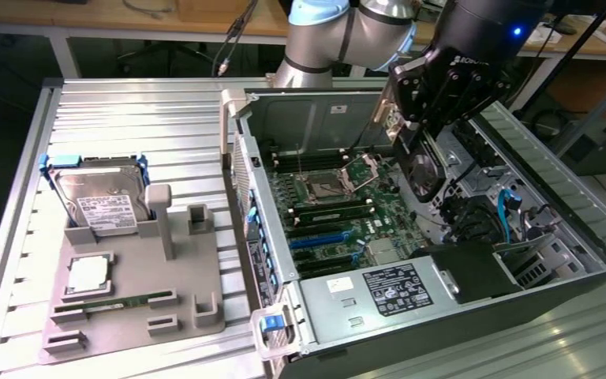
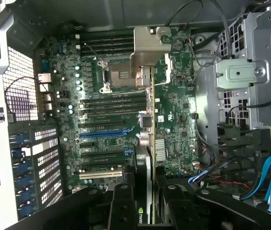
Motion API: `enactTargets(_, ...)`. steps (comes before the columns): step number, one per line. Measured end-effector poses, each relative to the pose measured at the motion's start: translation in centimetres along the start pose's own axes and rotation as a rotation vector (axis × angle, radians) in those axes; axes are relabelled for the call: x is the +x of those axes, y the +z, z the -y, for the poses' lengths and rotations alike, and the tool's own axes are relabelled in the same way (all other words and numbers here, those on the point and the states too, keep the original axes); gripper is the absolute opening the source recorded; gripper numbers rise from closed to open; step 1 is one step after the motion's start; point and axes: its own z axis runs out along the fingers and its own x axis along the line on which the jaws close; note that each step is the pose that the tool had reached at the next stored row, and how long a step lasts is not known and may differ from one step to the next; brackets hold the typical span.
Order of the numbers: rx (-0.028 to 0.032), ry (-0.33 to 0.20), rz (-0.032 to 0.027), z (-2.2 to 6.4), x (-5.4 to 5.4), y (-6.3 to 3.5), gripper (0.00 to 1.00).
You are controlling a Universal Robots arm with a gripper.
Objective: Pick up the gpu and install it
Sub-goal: 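Pick up the gpu and move the gpu toward the slot, then insert the gpu into the slot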
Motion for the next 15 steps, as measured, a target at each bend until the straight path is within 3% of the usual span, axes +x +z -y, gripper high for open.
enactTargets(15,0.0,-0.002,-0.0001,-0.01,0.0,0.0,0.27)
